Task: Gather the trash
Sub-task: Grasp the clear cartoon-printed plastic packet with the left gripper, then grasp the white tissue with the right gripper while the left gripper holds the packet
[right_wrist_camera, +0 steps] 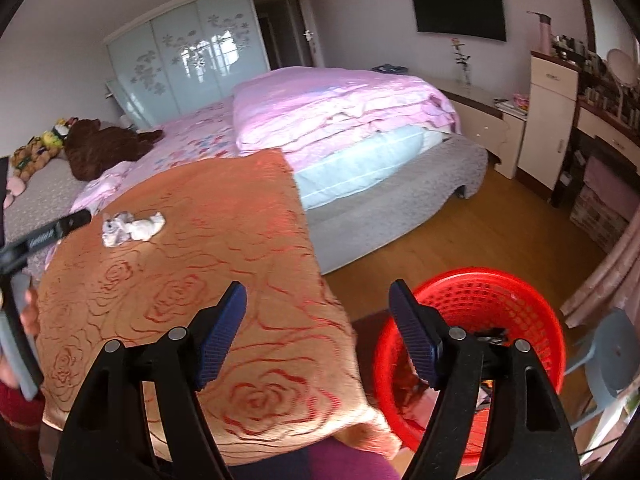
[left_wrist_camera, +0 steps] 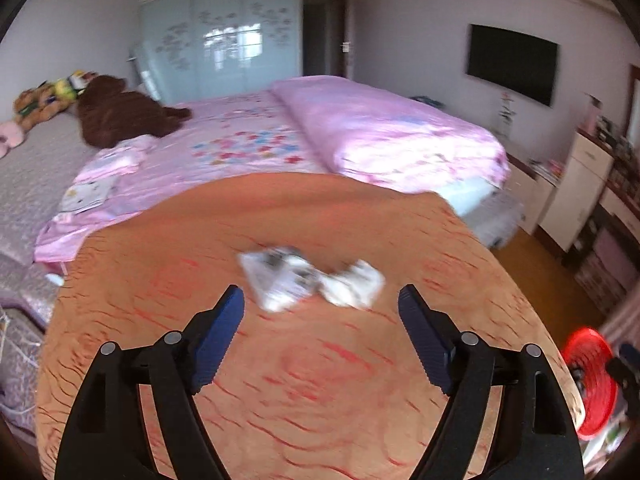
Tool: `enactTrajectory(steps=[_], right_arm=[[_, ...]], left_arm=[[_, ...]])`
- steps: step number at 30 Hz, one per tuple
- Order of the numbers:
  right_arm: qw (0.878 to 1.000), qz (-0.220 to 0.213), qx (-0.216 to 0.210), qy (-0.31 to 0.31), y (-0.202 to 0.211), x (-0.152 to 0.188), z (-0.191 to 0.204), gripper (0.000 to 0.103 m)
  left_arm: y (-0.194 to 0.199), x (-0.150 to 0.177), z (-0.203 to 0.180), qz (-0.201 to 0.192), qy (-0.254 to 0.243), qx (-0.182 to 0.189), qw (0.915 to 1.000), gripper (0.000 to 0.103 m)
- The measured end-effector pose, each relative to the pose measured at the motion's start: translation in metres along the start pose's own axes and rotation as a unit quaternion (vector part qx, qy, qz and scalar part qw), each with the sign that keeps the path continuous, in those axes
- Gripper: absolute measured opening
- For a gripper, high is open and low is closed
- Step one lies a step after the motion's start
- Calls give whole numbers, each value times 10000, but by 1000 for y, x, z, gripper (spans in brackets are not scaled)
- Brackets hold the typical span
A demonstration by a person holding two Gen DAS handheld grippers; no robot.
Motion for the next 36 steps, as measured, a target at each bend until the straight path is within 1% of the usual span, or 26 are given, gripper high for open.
enactTrajectory(steps=[3,5,7,11,15,16,17,18,19,21,24,26,28,31,36], right_arm=[[10000,19,-46,48,-3,-1,8,71],[9999,44,-73,61,-5,0,12,71],[9999,52,-92,62,-6,0,13,71],[9999,128,-85,32,-9,5,12,71],[9998,218,-45,-4,-13,9,8,71],[9998,219,-32,-6,-13,9,8,71],[9998,218,-19,-14,-13,9,7,71],[9998,214,-16,-19,-12,9,7,71],[9998,212,-12,-23,-12,8,7,71],[9998,210,-28,-11,-13,7,10,71],[9997,193,-96,66,-14,4,20,71],[9996,191,-146,143,-16,2,28,71],[9993,186,-189,267,-19,-1,39,71],[9985,163,-236,473,-24,-7,55,71],[9950,178,-390,900,-39,-23,96,71]], left_arm=[[-14,-17,17,142,220,-30,9997,78],[-28,-23,25,298,338,-89,9989,78],[-46,-28,30,486,443,-65,9978,78],[-77,-29,30,798,526,-128,9953,78],[-95,-25,33,941,578,-158,9938,77],[-98,-23,33,952,564,-146,9938,73],[-100,-20,32,986,524,-117,9937,63],[-102,-18,32,1037,490,-66,9934,59],[-102,-15,31,1068,487,-37,9931,51],[-101,-8,33,1060,518,5,9930,47],[-95,-2,33,1011,512,55,9935,37],[-84,3,33,952,479,72,9943,27],[-75,7,33,906,433,26,9949,24],[-62,17,37,835,438,62,9955,24],[-44,36,46,699,455,-61,9965,24]])
Point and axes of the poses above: each gripper's, at about its wrist camera, not at the fingertips, and y roughly against the way its jaws point, z to its left, x to its underside, the point moved 4 cm from there along -y, roughly the way its jaws point, and after that the axes turned 5 degrees about z, right-handed, at the moved point
